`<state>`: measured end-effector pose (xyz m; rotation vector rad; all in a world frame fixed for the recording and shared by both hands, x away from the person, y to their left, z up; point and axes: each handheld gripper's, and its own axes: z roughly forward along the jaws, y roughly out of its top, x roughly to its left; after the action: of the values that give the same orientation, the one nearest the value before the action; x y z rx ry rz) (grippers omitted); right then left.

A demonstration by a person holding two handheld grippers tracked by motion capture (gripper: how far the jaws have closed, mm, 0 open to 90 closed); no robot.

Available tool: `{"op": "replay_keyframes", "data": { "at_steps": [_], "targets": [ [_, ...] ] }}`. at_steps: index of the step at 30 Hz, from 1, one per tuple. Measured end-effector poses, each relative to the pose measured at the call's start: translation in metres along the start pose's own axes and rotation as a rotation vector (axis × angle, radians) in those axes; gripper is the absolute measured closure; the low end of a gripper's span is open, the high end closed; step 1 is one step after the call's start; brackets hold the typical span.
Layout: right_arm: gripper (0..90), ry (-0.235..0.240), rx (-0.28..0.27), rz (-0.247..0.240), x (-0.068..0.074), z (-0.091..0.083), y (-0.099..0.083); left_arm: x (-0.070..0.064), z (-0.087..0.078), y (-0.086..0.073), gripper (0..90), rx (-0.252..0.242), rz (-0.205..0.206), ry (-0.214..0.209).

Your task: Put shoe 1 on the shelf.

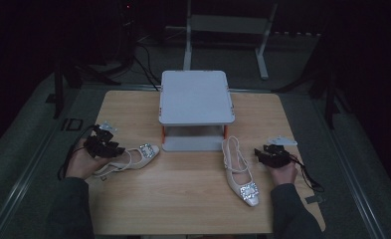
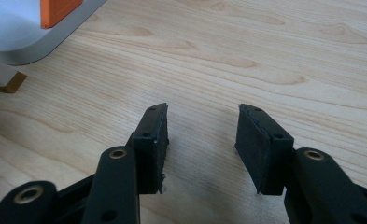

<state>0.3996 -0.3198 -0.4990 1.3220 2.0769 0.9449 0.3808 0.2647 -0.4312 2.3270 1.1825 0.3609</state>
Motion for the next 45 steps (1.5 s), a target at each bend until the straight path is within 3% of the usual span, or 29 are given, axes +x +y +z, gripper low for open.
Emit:
{"op": "replay_keyframes", "data": {
  "at_steps": [4,9,14,16,18,24,28,32,36,38,39,40,44,45],
  "targets": [
    [53.4,0.002,0.001,-0.001,0.001,0.000,0.000,0.000,0.002,-0.006,60.2,0.016,0.011,0.000],
    [53.4,0.001,0.002,-0.004,0.001,0.001,0.000,-0.002,0.011,-0.007,54.5,0.061,0.044,0.033],
    [53.3,0.002,0.002,-0.009,0.002,0.001,0.000,0.002,0.018,0.000,52.4,0.058,0.026,0.042],
    [53.3,0.002,0.003,-0.008,0.001,0.001,0.001,0.003,0.021,0.001,51.9,0.072,0.024,0.021],
    [53.3,0.003,0.003,-0.009,0.001,0.001,0.001,0.004,0.026,0.002,56.4,0.097,0.029,-0.008],
    [53.3,0.003,0.003,-0.008,0.001,0.001,0.001,0.006,0.026,0.007,75.3,0.135,-0.013,-0.062],
    [53.3,0.003,0.003,-0.008,0.001,0.001,0.001,0.009,0.026,0.007,79.0,0.144,-0.072,-0.079],
    [53.3,0.002,0.002,-0.008,0.001,0.001,0.001,0.015,0.025,0.001,79.7,0.119,-0.169,-0.123],
    [53.3,0.001,0.001,-0.009,0.001,0.001,0.001,0.024,0.023,-0.005,80.0,0.089,-0.288,-0.128],
    [53.4,0.001,0.001,-0.009,0.001,0.001,0.001,0.024,0.023,-0.006,79.9,0.083,-0.308,-0.128],
    [53.3,0.001,0.001,-0.009,0.001,0.001,0.001,0.027,0.023,-0.009,79.9,0.070,-0.358,-0.116],
    [53.3,0.001,0.001,-0.008,0.001,0.001,0.001,0.026,0.023,-0.009,79.7,0.068,-0.379,-0.072],
    [53.4,0.001,0.000,-0.008,0.001,0.001,0.001,0.023,0.022,-0.008,79.5,0.067,-0.380,-0.017],
    [53.4,0.001,0.000,-0.008,0.001,0.001,0.001,0.023,0.022,-0.009,79.6,0.061,-0.403,-0.011]
  ]
}}
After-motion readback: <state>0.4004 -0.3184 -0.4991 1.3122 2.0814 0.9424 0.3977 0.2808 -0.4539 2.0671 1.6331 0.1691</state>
